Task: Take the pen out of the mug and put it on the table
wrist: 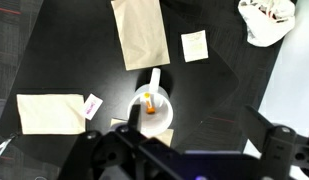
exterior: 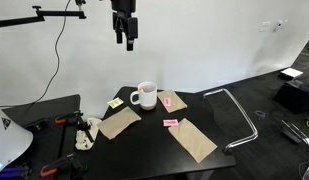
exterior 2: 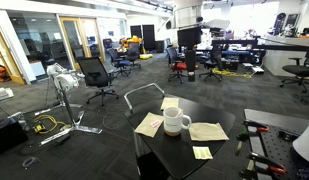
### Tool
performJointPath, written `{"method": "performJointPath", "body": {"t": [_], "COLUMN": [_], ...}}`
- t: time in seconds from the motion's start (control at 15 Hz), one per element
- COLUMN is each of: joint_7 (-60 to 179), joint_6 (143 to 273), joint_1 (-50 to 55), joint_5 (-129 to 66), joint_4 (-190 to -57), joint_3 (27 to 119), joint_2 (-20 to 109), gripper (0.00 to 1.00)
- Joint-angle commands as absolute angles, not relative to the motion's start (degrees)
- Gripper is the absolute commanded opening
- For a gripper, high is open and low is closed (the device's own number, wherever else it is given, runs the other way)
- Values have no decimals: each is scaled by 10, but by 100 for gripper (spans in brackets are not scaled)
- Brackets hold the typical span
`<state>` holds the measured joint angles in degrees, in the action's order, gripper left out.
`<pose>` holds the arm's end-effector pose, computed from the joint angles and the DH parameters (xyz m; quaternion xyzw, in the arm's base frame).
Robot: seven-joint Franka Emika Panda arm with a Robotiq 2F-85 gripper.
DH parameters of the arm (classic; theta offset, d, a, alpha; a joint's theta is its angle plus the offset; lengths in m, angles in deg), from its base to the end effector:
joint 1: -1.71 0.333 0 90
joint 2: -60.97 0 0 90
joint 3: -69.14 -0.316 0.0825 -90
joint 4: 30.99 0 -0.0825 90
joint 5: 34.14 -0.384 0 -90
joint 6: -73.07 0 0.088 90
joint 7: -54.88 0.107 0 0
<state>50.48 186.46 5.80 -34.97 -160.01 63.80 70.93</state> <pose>0.4726 0.0803 0.4286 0.9920 0.1160 -0.0497 0.0037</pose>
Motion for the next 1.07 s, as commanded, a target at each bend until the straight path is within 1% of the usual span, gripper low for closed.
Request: {"method": "performJointPath", "body": {"t": [0.0, 0.8, 0.87, 1.0], "joint_7": [505, 513, 507, 508], "joint_6": [1916, 2054, 2031, 2041], "joint_1": [60, 57, 58, 58], "joint_5": [-335, -351, -345, -345], "joint_4": [-1621, -1694, -1683, -1689], "joint_3": [642, 651, 649, 649], "joint_2": [706, 665, 670, 663], "gripper": [100, 100, 100, 100]}}
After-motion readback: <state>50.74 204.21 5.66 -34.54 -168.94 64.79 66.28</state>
